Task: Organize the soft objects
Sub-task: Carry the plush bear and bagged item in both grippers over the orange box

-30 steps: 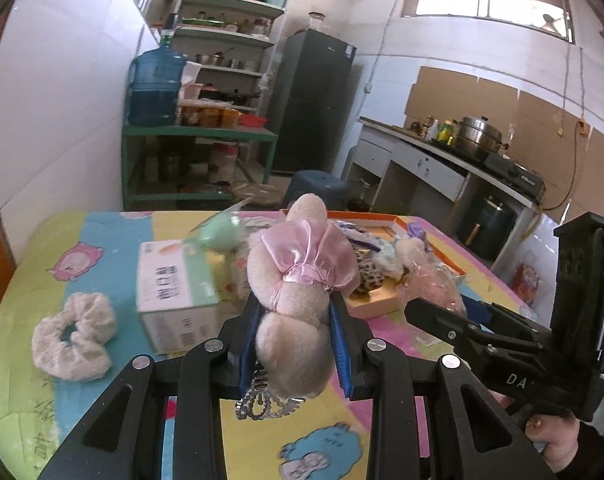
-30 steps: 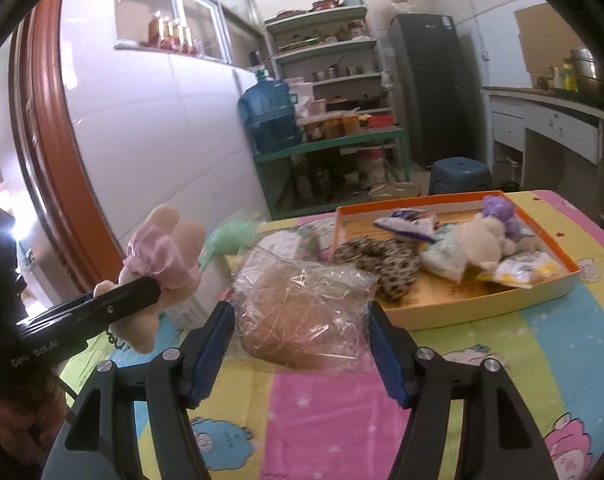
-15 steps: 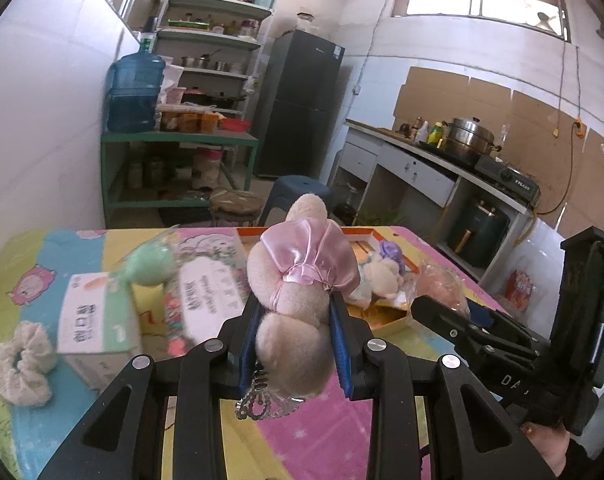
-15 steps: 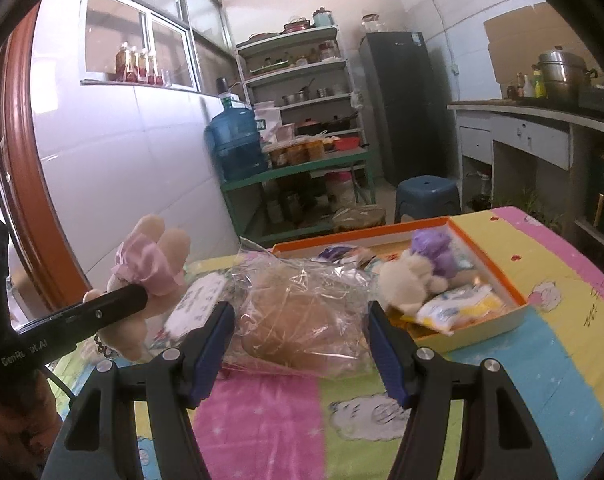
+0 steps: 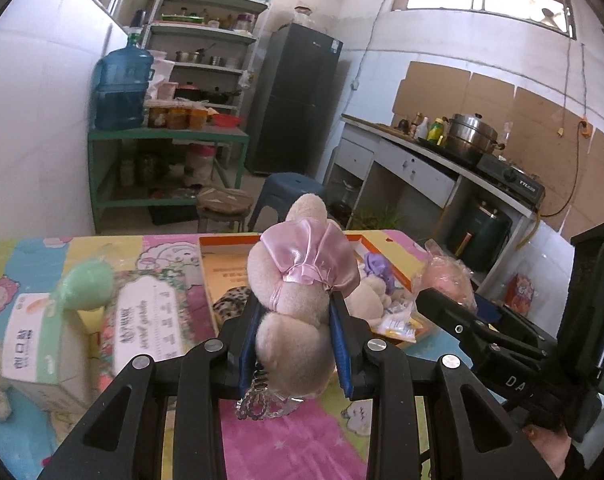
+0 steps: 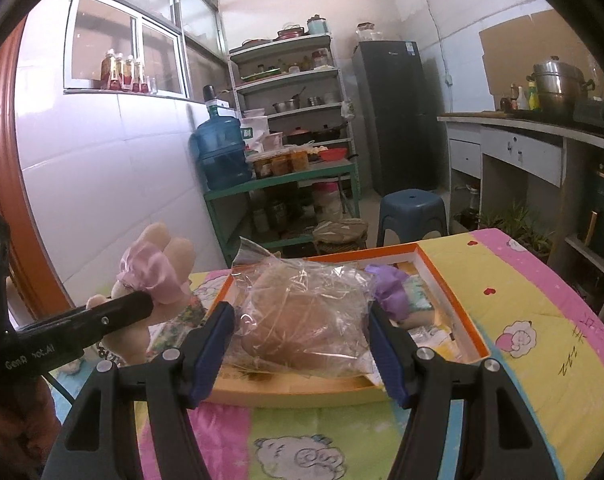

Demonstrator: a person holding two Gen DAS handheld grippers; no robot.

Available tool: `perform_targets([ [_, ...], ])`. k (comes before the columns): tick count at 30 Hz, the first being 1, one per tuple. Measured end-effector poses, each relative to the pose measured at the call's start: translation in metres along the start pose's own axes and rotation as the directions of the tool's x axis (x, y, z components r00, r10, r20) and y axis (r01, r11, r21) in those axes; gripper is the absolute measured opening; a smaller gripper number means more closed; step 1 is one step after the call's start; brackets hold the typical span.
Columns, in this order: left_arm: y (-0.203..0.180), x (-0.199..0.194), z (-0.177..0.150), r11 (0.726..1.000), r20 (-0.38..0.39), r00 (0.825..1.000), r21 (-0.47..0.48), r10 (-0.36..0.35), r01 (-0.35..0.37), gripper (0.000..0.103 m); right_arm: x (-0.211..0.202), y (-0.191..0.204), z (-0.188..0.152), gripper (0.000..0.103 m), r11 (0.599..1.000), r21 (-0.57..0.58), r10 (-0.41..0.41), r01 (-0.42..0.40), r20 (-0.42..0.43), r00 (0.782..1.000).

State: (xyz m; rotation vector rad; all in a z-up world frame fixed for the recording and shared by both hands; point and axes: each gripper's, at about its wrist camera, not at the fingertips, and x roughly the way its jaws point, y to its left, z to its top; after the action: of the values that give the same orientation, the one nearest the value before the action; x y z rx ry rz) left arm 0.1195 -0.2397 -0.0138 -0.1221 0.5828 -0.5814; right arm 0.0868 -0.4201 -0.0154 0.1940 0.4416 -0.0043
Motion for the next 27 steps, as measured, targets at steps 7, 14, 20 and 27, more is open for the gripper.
perform_targets([
  [7, -0.011, 0.03, 0.003, 1.0, -0.02, 1.0, -0.004, 0.0, 0.0, 0.033, 0.02, -0.017, -0.002, 0.066, 1.0, 0.016, 0.027, -0.027, -0.044, 0.999],
  [14, -0.012, 0.061, 0.005, 1.0, -0.052, 0.999, -0.018, 0.008, -0.009, 0.033, 0.046, -0.028, -0.01, 0.066, 0.996, 0.048, 0.084, -0.079, -0.115, 0.99],
  [20, -0.009, 0.084, 0.002, 1.0, -0.085, 0.996, -0.024, 0.015, -0.017, 0.033, 0.062, -0.031, -0.014, 0.066, 0.995, 0.039, 0.092, -0.087, -0.151, 0.984],
  [27, -0.004, 0.112, -0.003, 0.999, -0.127, 0.992, -0.037, 0.012, -0.017, 0.033, 0.08, -0.037, -0.017, 0.066, 0.997, 0.033, 0.079, -0.074, -0.205, 0.976],
])
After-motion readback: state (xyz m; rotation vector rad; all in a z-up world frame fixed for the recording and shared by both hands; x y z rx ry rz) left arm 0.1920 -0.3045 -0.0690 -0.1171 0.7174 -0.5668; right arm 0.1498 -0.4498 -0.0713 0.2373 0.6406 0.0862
